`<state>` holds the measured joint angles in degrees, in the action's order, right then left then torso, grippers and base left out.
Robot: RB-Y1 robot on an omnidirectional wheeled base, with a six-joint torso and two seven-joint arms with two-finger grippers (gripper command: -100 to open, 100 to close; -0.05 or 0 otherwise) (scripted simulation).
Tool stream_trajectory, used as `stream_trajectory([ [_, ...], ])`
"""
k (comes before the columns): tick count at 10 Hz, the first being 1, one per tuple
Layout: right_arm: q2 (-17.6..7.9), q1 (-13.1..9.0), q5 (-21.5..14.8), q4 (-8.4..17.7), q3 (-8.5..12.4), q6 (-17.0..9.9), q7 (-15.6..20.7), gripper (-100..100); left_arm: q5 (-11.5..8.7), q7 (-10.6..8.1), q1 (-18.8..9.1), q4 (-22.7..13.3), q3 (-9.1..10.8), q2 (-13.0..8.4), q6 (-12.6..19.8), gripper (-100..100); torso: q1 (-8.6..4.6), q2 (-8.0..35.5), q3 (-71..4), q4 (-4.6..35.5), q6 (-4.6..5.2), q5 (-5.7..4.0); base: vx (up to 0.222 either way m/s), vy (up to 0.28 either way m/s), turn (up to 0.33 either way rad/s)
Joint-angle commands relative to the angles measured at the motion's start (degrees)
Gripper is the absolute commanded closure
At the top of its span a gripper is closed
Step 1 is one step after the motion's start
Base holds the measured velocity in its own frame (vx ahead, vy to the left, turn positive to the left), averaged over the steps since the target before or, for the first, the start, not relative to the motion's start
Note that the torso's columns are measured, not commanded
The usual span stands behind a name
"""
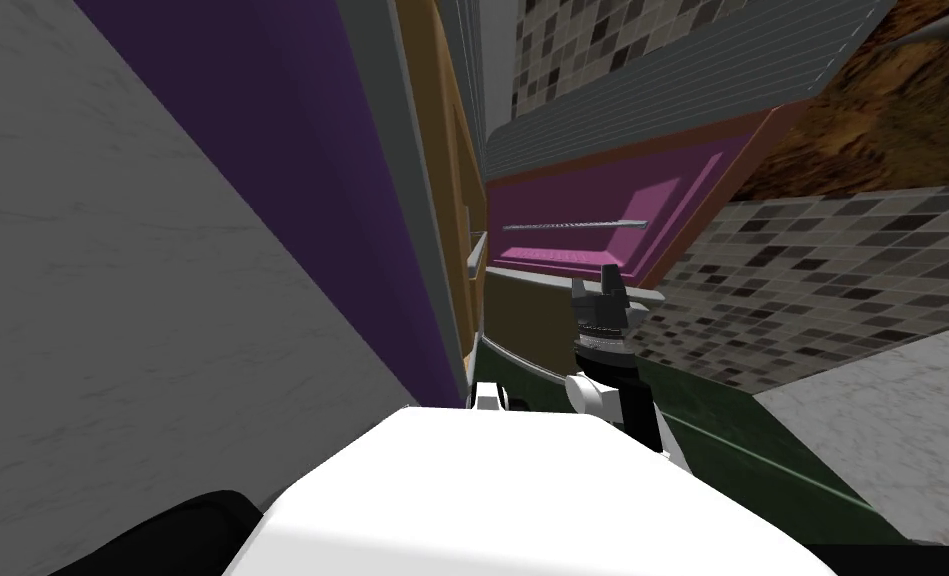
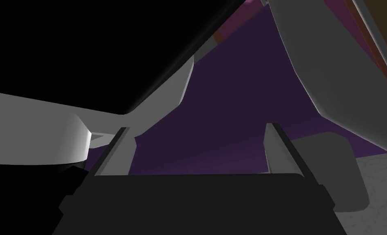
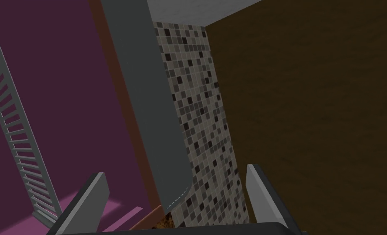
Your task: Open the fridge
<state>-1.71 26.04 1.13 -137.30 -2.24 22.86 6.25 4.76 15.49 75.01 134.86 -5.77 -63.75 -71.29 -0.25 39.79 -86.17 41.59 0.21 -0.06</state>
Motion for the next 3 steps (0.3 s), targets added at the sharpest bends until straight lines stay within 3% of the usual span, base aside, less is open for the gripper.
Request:
stream_trajectory([
  [1,0.00,0.00,0.00,0.00,0.00,0.00,0.00,0,0.00,0.00,0.00,0.00,0.00,0.00,0.00,0,0.01,0.45,0.28,0.14,-0.04,0.00,-0.065,0.007,0.015],
  [3,0.00,0.00,0.00,0.00,0.00,0.00,0.00,0,0.00,0.00,0.00,0.00,0.00,0.00,0.00,0,0.10,1.12,0.70,0.33,-0.09,0.02,-0.049,0.005,0.011],
])
